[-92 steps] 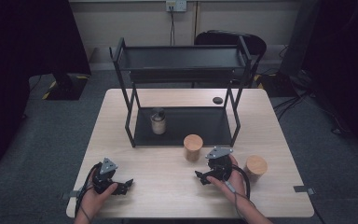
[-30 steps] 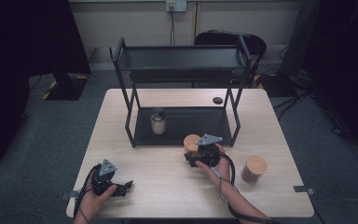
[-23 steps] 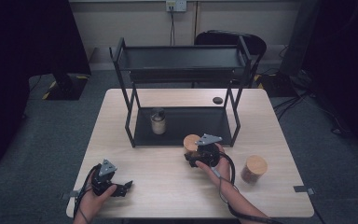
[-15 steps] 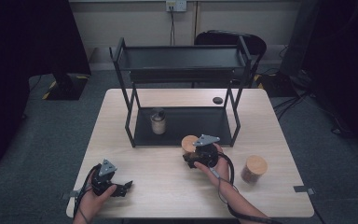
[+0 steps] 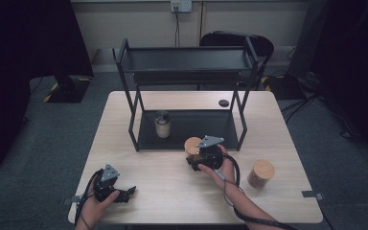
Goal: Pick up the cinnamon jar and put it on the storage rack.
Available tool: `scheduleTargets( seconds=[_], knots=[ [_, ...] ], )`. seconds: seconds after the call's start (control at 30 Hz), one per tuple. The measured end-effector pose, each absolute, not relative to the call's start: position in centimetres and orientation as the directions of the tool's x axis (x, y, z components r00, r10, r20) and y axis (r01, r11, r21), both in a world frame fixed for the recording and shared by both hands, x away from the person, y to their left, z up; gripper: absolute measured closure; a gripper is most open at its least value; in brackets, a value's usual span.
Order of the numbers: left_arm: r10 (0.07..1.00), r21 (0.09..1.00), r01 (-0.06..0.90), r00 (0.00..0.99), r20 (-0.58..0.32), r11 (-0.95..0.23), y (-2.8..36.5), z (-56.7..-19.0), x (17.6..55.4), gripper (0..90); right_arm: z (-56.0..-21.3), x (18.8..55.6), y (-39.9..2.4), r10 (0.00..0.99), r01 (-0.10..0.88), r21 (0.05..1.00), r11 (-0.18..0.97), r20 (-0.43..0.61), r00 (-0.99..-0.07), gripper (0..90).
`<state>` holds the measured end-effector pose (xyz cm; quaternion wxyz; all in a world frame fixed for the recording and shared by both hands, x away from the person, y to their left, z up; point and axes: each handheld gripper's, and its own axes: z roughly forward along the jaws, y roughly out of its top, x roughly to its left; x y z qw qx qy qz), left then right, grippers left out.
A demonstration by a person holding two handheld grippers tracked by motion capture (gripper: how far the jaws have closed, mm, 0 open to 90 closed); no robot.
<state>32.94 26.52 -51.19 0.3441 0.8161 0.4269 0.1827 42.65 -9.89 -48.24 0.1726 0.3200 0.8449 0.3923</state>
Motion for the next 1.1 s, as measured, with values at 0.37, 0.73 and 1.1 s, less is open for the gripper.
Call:
scheduleTargets(
  seconds=[0.37, 0.73, 1.1],
  knots=[
    [0.821, 0.718, 0.57, 0.57, 0.004, -0.4, 26.6, -51.2, 32.9, 0.1, -47.7, 42.9, -9.7, 0.669, 0.399, 0.773, 0.494, -0.044, -0.742, 25.1],
    [0.823, 0.718, 0.571, 0.569, 0.004, -0.398, 26.6, -51.2, 32.8, 0.1, -47.4, 43.4, -9.3, 0.662, 0.4, 0.774, 0.491, -0.033, -0.749, 25.1],
    [0.823, 0.718, 0.571, 0.569, 0.003, -0.398, 26.6, -51.2, 32.8, 0.1, -46.8, 43.9, -9.0, 0.661, 0.398, 0.775, 0.491, -0.034, -0.749, 25.1]
  ],
)
